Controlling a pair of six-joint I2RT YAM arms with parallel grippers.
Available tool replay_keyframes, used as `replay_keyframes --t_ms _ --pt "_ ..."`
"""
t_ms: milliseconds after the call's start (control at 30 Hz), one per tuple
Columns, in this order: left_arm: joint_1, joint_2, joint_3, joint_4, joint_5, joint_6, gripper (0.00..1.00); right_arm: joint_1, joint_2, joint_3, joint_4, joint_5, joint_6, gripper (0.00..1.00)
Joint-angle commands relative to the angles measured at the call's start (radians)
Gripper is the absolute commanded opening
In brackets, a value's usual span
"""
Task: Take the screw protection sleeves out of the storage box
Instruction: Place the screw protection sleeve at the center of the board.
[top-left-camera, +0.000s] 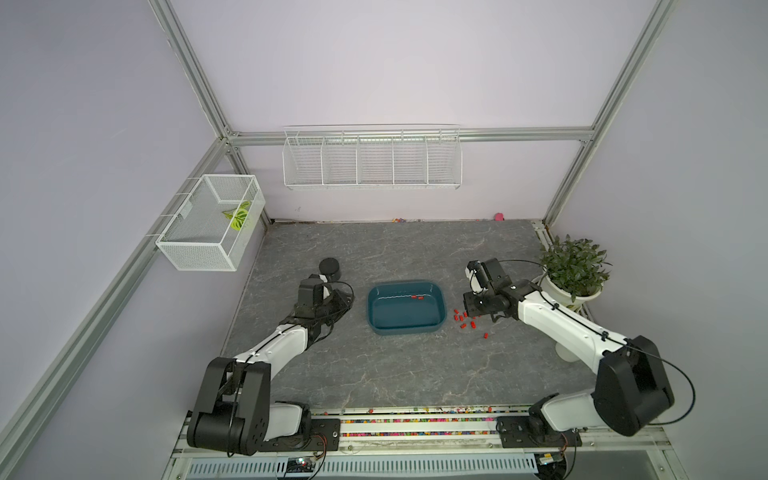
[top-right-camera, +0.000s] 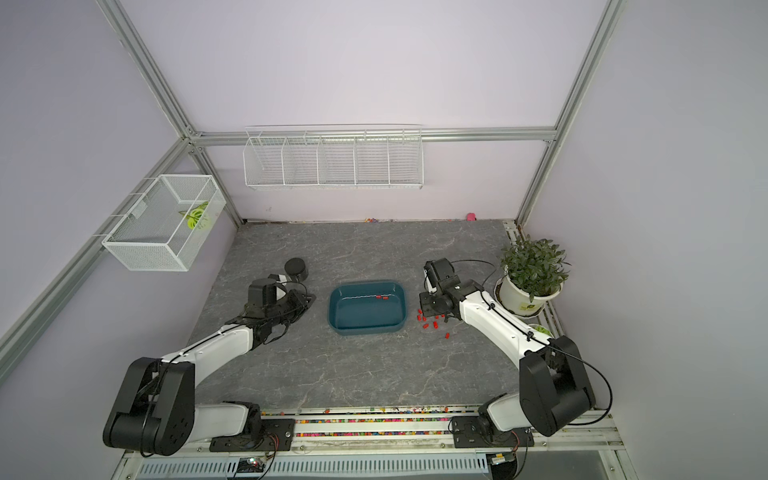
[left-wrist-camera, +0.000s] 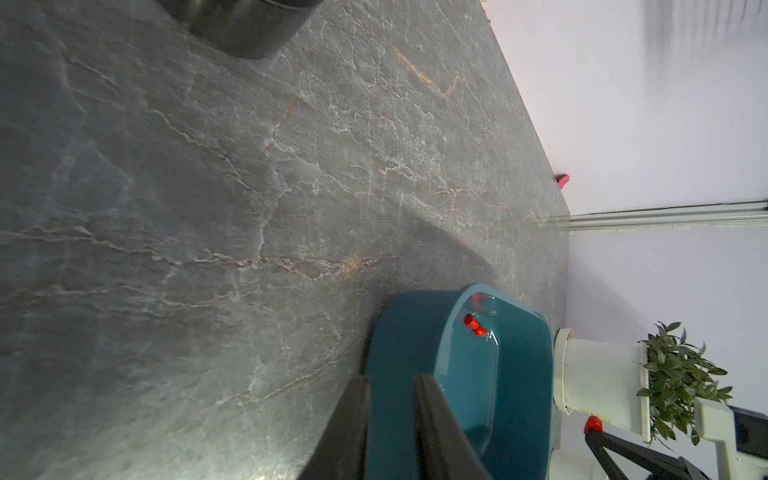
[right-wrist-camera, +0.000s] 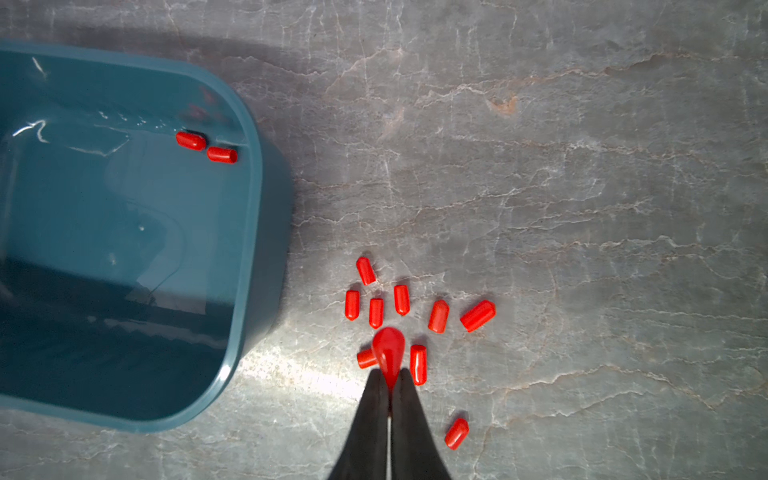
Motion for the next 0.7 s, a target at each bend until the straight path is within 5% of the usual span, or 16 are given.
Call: replay_keyframes --t_ms 0,667 --pt "0.003 -0.004 -0.006 0.014 0.009 -0.006 0.26 -0.012 0.037 -0.014 0.024 -0.018 0.014 0.07" --pt "0.002 0.007 -0.001 0.014 0.016 -0.004 0.26 -0.044 0.183 0.046 0.031 -0.029 -0.007 0.08"
